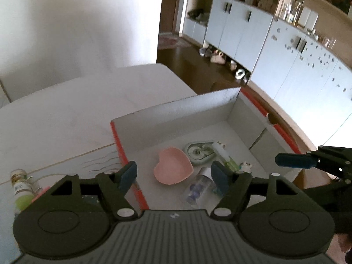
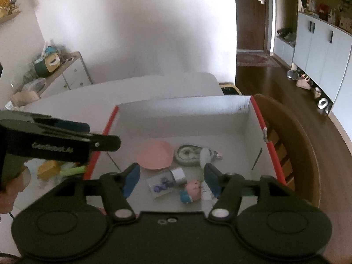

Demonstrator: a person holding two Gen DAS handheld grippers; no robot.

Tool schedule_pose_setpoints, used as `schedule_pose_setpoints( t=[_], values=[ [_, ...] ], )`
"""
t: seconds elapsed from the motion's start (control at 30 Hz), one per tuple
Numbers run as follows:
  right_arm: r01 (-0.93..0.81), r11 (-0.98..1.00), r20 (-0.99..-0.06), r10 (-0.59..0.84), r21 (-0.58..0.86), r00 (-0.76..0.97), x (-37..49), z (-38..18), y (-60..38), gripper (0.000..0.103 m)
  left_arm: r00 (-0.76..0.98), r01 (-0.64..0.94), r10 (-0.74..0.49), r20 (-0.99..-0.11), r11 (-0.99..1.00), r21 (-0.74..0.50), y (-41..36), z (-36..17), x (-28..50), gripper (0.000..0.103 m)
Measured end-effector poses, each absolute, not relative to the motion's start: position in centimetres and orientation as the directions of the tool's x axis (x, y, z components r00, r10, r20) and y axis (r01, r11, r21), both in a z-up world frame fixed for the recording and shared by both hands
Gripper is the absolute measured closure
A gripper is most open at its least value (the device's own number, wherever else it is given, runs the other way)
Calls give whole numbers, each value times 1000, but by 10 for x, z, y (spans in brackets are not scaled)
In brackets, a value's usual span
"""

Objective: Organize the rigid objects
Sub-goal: 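Withdraw both tools from the box back over the table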

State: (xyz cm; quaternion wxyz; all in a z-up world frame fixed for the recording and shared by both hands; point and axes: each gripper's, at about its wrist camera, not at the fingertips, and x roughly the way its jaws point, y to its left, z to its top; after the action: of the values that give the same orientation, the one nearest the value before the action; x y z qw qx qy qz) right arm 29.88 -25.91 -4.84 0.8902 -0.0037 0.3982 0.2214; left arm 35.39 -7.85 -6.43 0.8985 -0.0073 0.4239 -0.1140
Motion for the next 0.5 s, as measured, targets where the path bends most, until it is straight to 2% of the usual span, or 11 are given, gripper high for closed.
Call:
schedule_pose_setpoints(
  t=[0.17,0.3,0.5],
  values=[
    [-396,902,-680,399,172,615,284,-37,-252,29,654,200,-208,-728,975,-98,-60,-52,329,29],
    [-393,902,-661,406,178,631,273,-31,-241,22,680,187,-196,-707,978,-91,-39,-45,312,24],
    [-398,898,-633,422,190,649,255,-26,-217,12,680,183,-223,-699,974,-133,-6,-39,294,24]
  ],
)
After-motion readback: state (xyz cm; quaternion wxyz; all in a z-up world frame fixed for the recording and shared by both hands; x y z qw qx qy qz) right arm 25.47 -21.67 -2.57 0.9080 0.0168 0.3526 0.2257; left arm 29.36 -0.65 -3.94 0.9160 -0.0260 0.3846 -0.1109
